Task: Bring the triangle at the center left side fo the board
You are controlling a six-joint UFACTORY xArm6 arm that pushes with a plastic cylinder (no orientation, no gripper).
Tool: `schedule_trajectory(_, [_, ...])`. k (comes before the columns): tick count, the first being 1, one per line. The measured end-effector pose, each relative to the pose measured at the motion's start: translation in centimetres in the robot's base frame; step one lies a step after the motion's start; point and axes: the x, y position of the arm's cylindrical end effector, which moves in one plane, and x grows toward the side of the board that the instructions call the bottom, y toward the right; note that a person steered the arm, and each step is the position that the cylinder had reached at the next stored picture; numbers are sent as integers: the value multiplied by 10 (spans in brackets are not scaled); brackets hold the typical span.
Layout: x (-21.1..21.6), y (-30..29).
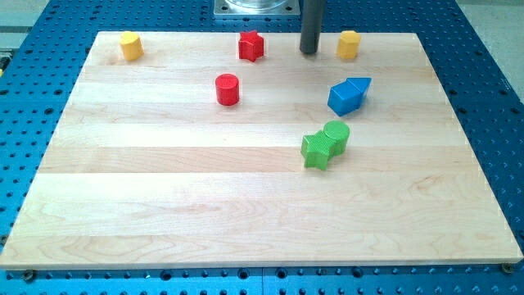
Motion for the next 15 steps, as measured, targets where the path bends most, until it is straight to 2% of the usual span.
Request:
schedule_trajectory(1, [0, 34])
schedule_trajectory(2, [-3, 31])
schedule_trajectory(3, [33, -17])
schedule_trajectory(4, [95, -42])
schedule_trajectory(10, [111, -28])
schedule_trajectory(12, [159, -34])
schedule_trajectory(13, [181, -7])
schedule_trajectory(14, [181, 48])
schedule_trajectory(15, [138, 80])
